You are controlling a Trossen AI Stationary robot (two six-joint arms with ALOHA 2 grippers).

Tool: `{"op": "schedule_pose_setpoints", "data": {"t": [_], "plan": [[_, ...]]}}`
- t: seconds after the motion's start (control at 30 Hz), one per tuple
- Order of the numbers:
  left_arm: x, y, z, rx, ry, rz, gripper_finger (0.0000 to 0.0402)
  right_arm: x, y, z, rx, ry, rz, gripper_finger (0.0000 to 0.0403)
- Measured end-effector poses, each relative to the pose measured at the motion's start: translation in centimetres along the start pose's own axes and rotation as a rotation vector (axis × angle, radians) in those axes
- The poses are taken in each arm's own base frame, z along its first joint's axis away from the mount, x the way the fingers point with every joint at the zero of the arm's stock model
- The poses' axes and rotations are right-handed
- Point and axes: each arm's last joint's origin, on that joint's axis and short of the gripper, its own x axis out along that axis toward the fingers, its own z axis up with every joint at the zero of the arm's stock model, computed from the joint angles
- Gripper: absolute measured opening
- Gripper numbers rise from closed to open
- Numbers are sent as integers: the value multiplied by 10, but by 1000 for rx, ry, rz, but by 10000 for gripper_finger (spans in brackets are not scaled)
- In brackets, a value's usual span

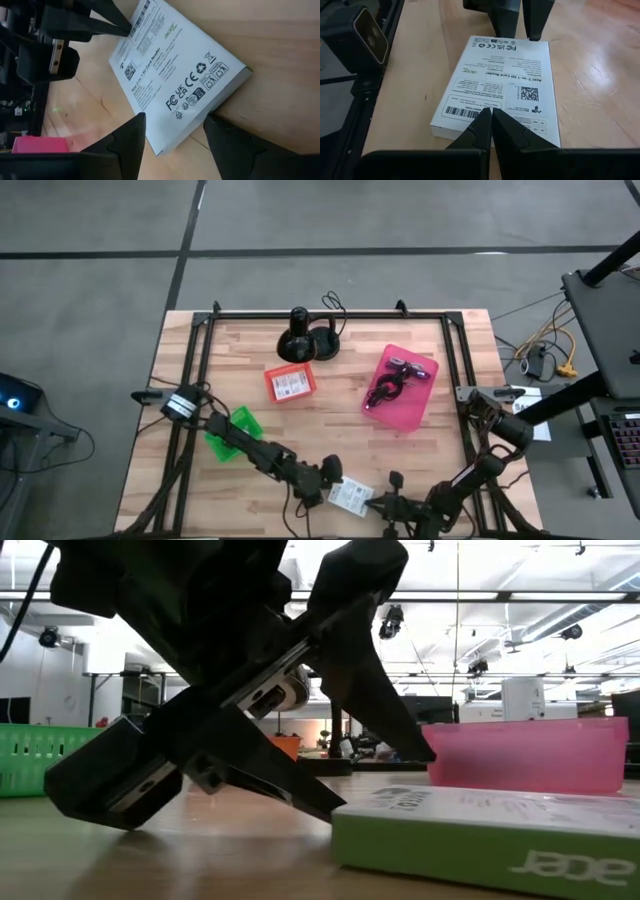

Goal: Pick and place items into bin
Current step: Stack the card reader box on top of the card reader box in the orange bin

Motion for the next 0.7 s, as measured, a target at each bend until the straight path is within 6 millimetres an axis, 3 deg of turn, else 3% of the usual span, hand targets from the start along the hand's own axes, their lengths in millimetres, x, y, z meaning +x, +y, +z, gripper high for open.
{"op": "schedule_pose_setpoints", "data": {"t": [0.2, 0.53, 0.7], "plan": [[-2, 10, 5, 38, -67, 11, 173, 0, 0, 0, -1, -1, -1, 8], [-2, 15, 6, 16, -170, -39, 67, 1, 0, 1, 1, -8, 3, 8], [-2, 16, 7, 13, -176, -40, 33, 2, 1, 3, -11, -16, 10, 8]]}}
